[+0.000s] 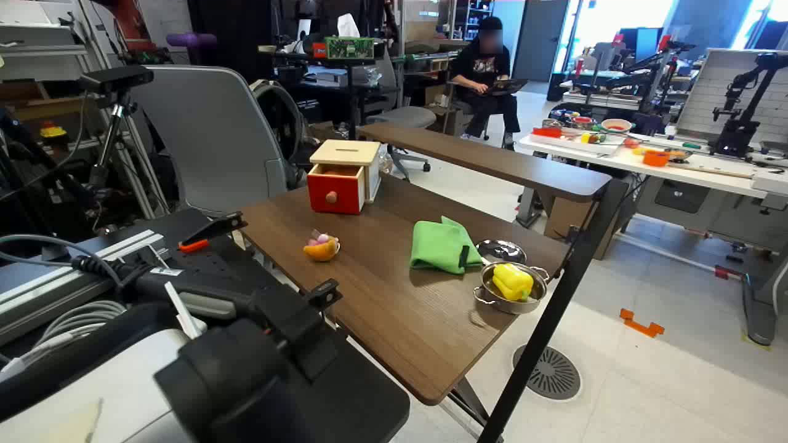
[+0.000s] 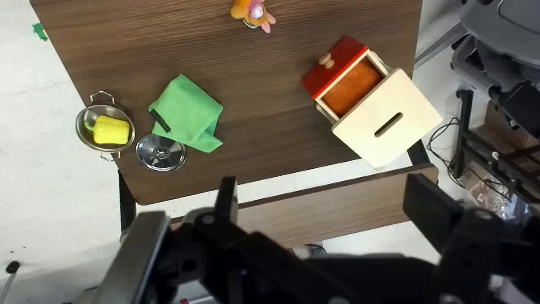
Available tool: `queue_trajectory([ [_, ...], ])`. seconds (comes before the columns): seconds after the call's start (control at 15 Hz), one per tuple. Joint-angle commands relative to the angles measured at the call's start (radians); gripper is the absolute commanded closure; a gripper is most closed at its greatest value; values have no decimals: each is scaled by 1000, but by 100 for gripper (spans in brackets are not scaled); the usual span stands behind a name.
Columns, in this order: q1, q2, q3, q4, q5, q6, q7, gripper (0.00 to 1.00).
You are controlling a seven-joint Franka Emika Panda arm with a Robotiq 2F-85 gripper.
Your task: Close the open drawer
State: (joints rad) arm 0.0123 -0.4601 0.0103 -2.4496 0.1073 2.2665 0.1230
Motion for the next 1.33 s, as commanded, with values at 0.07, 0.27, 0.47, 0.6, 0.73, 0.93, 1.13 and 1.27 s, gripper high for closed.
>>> queue_trajectory([
  [0.07,-12,7,11,16,-9,-23,21,0],
  [0.27,8,102,36,61,-54,-66,-21,0],
  [0.47,43,262,62,108,-73,-45,-95,0],
  [0.6,61,369,76,145,-97,-32,-144,0],
  [0.73,72,467,84,185,-141,-33,-193,0],
  [0.93,87,598,93,243,-227,-44,-259,0],
  [1.13,119,687,98,266,-369,-5,-243,0],
  [1.27,144,724,100,261,-435,45,-215,0],
])
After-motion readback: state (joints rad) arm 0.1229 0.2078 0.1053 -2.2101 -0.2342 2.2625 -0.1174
